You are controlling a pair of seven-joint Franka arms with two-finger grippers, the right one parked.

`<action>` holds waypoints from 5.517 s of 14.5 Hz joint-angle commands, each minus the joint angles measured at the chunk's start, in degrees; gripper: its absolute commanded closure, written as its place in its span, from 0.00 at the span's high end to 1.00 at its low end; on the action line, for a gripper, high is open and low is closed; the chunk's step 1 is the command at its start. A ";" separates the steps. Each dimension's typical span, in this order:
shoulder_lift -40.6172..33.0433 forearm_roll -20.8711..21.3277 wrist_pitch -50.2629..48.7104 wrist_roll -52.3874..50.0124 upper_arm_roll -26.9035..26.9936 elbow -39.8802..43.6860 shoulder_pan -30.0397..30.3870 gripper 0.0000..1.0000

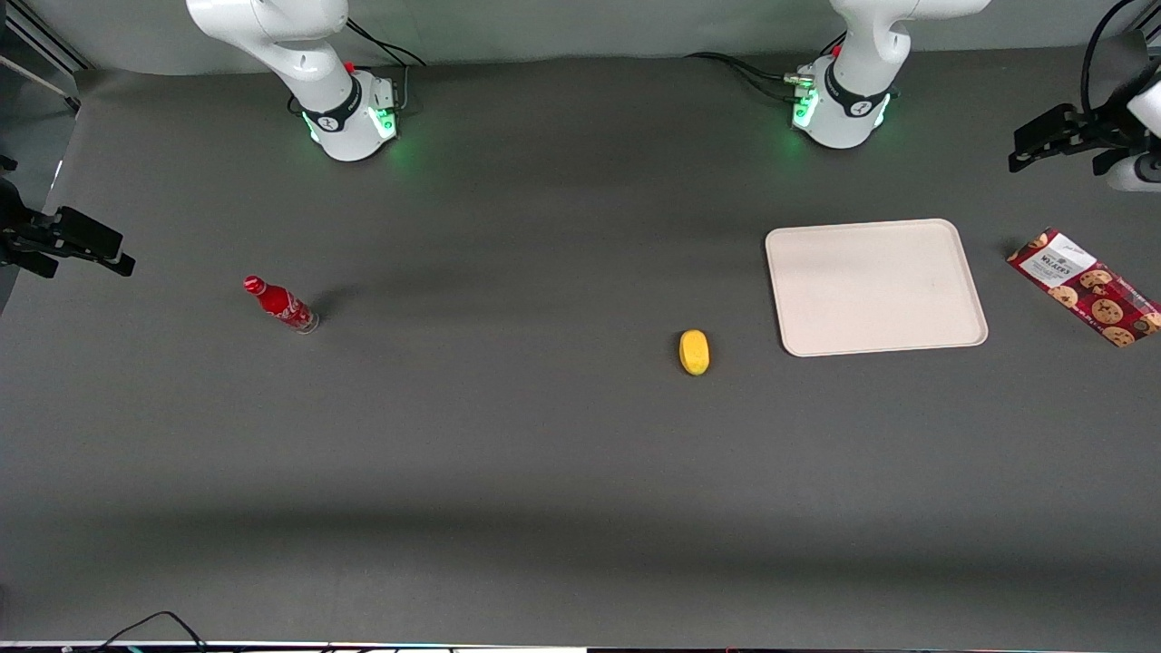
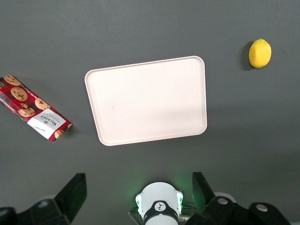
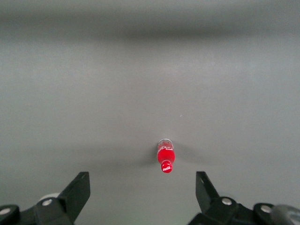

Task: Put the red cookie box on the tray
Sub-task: 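Move the left gripper down toward the red cookie box beside the tray, then close the left gripper on the red cookie box and lift it, then carry the held cookie box over the white tray's edge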

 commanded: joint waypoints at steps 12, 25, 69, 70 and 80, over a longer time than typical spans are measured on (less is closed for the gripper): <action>2.94 5.53 -0.31 4.35 12.34 1.97 1.03 1.00; 39.77 -14.28 42.30 31.70 37.86 -7.51 4.98 1.00; 7.26 5.11 39.72 20.79 17.91 -33.41 0.23 0.00; 8.13 5.11 43.86 22.20 18.96 -35.89 0.32 0.00; 24.04 -1.03 64.64 24.76 19.23 -40.57 0.67 0.00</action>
